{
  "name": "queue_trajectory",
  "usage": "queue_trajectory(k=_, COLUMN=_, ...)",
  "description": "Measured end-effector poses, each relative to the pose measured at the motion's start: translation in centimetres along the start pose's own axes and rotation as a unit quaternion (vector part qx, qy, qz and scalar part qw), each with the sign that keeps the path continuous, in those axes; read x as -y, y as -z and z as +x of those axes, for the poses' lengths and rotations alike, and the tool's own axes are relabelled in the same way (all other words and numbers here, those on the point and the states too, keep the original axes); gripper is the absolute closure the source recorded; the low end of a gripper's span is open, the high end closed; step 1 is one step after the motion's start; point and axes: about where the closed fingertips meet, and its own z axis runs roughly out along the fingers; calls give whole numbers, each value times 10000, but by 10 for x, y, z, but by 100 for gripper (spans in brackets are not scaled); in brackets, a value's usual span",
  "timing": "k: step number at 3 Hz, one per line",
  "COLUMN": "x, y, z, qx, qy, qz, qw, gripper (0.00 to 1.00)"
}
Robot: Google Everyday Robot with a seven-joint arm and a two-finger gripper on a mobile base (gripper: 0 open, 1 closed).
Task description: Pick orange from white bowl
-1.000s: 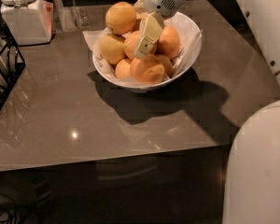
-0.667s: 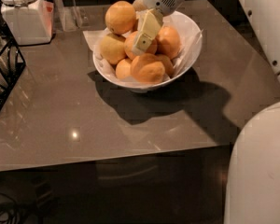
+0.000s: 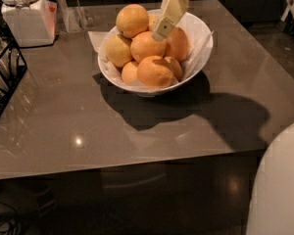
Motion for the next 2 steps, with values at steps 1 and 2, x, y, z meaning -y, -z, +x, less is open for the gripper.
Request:
queue_trajectory(k=1, x=12, y=-1, z=12, qx=67, qy=-192, qz=120, qw=9997, gripper=0)
queue_trajectory(k=2, x=20, y=-36, z=9, qx=392, qy=-278, qz=-125, qw=9988, gripper=0)
